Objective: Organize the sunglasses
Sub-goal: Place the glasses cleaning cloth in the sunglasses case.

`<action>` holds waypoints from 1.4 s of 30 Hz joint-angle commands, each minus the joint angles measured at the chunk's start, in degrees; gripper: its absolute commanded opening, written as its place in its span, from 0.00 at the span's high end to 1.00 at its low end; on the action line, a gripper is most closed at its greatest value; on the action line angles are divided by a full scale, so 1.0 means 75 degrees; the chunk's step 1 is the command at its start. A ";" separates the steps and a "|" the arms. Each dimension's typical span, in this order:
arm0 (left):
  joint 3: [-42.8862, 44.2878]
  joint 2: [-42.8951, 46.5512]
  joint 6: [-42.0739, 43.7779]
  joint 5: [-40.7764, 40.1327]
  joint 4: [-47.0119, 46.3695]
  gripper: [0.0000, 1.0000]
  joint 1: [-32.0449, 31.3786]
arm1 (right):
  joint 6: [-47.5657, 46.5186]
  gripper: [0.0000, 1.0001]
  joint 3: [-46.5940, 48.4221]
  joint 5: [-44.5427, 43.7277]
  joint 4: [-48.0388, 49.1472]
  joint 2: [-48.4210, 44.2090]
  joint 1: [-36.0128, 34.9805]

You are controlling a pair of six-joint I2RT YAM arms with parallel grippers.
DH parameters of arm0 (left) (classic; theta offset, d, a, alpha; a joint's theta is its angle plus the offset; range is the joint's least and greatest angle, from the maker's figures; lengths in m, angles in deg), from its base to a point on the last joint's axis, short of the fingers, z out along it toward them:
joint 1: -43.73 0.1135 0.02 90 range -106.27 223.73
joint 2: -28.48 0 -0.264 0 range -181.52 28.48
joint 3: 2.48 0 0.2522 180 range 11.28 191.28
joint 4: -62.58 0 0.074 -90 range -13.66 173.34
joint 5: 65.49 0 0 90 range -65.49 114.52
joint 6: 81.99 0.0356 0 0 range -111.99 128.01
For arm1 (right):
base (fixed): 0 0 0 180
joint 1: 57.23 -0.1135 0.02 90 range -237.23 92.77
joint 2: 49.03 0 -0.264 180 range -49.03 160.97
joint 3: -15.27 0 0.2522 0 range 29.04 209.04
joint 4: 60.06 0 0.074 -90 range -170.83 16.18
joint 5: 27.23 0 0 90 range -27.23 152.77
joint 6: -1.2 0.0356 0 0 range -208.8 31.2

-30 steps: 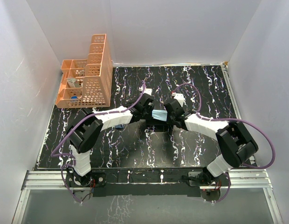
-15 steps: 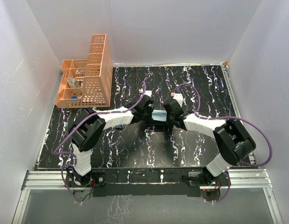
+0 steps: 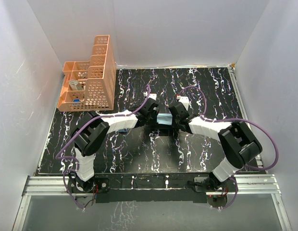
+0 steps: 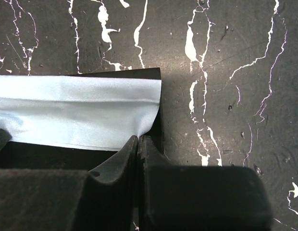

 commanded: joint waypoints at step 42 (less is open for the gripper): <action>0.0796 -0.0230 -0.0543 0.0364 0.1222 1.00 0.0031 | -0.0197 1.00 0.0325 -0.0070 0.0285 -0.0019 0.0079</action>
